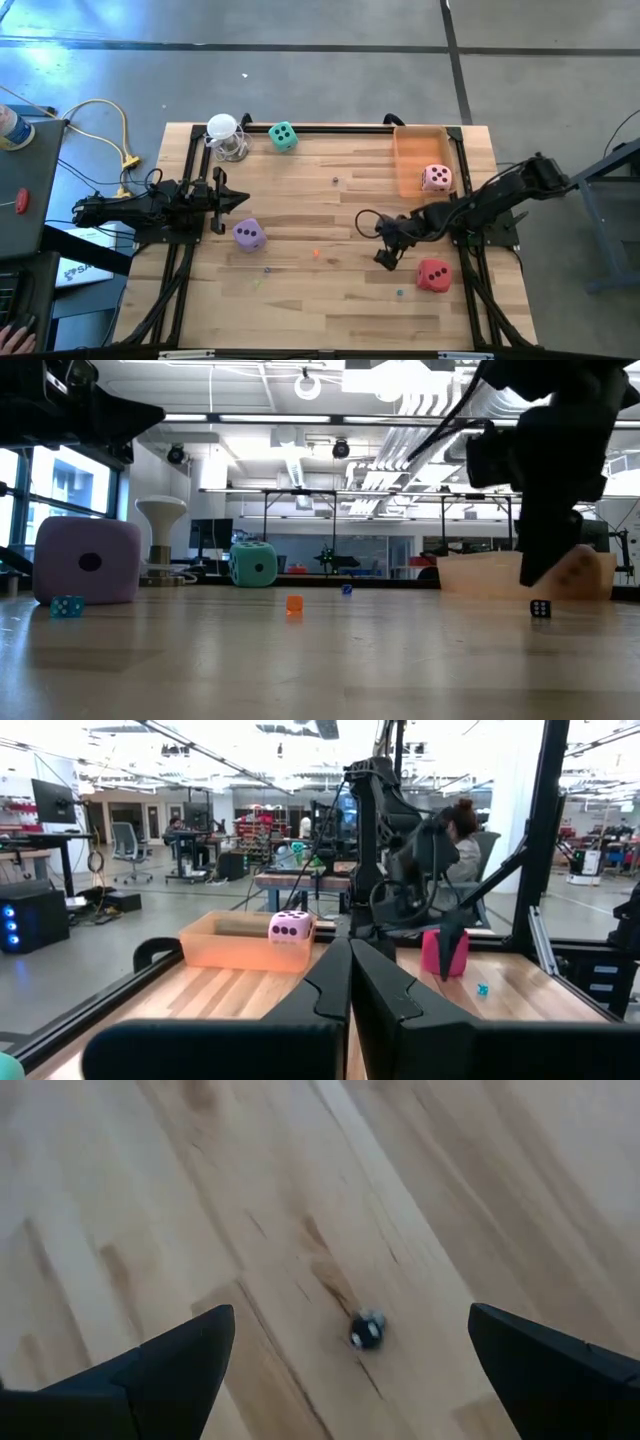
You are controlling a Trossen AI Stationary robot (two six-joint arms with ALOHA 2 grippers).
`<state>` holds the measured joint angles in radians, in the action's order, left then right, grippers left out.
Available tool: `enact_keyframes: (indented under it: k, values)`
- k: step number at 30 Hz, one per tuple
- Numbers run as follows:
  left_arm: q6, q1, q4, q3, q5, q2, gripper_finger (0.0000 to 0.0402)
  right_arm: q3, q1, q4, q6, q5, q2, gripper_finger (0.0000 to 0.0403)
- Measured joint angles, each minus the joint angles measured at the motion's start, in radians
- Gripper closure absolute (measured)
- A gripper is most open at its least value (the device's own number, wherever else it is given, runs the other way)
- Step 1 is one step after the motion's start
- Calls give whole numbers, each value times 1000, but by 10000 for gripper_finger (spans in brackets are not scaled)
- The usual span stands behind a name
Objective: Pick & Place Dice
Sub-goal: Put the black small die into the orange bin
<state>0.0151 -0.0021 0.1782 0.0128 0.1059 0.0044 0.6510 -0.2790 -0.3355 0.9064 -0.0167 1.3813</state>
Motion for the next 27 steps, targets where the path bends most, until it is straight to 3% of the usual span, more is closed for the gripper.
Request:
enact_keyframes:
  k: [11,27]
  values:
    - [0,0,6,0,0,0,401,2,-67,10,-2,91,66,9]
    - [0,0,6,0,0,0,401,1,-138,-1,17,194,67,9]
